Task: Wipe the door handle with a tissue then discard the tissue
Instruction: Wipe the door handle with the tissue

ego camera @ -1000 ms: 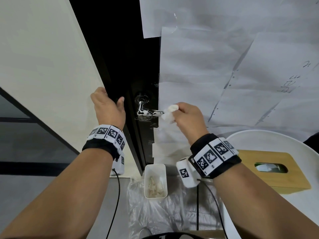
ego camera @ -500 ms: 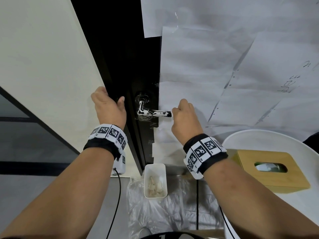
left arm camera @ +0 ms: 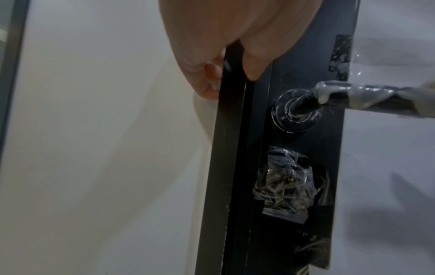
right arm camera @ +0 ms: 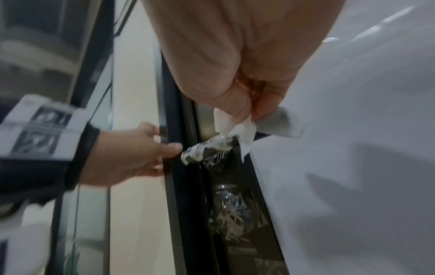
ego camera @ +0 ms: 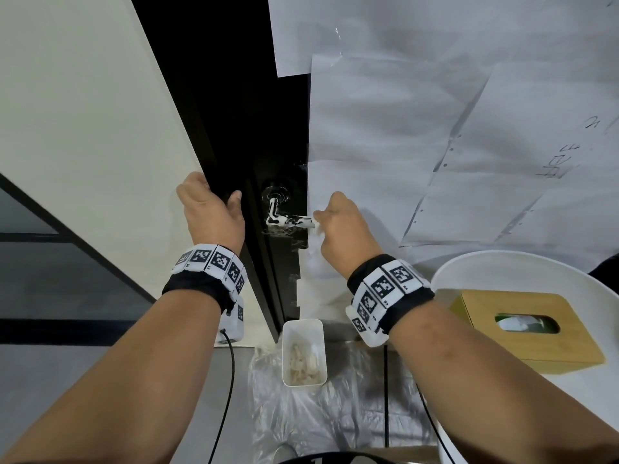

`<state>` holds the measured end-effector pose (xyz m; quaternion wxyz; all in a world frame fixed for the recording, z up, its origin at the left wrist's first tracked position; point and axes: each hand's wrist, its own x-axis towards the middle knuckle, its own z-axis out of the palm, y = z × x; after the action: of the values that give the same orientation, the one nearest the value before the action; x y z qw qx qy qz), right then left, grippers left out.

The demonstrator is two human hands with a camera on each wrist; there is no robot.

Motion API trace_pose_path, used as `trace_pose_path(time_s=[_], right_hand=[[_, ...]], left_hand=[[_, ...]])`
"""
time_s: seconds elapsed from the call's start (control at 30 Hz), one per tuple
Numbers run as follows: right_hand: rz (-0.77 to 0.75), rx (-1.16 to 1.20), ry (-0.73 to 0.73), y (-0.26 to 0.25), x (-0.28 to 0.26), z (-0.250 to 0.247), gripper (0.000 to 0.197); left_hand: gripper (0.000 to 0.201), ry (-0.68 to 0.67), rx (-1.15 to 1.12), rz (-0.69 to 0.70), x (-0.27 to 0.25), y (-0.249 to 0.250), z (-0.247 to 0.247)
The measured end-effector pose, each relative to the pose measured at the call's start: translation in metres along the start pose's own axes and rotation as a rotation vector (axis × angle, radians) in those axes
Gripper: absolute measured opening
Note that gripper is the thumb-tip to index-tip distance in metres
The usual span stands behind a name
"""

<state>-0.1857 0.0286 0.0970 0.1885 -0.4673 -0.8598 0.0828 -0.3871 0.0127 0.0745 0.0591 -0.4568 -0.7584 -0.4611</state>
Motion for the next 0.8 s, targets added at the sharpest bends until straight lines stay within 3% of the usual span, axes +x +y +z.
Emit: trace_pose_path(time_s=[0.2, 0.43, 0.57, 0.7, 0.8], right_hand=[[0.092, -0.015, 0.054, 0.006, -0.002, -0.001, 0.029], [0.002, 0.115, 0.008, -0.009, 0.001, 0.005, 0.034], [0.054, 0.111, 0.065, -0.003, 0.0, -0.002, 0.037], [0.043, 0.035, 0.012, -0.007, 0.002, 0.001, 0.034], [-0.012, 0.117, -0.024, -0.007, 0.001, 0.004, 0.037]], left_hand=[[0.05, -0.011, 0.006, 0.019, 0.001, -0.004, 0.0], [0.049, -0.02, 0.014, 0.024, 0.001, -0.005, 0.001], [0.049, -0.014, 0.01, 0.03, 0.001, -0.005, 0.001], [0.049, -0.006, 0.006, 0.031, 0.001, -0.005, 0.001], [0.049, -0.009, -0.004, 0.034, 0.001, -0.006, 0.001]])
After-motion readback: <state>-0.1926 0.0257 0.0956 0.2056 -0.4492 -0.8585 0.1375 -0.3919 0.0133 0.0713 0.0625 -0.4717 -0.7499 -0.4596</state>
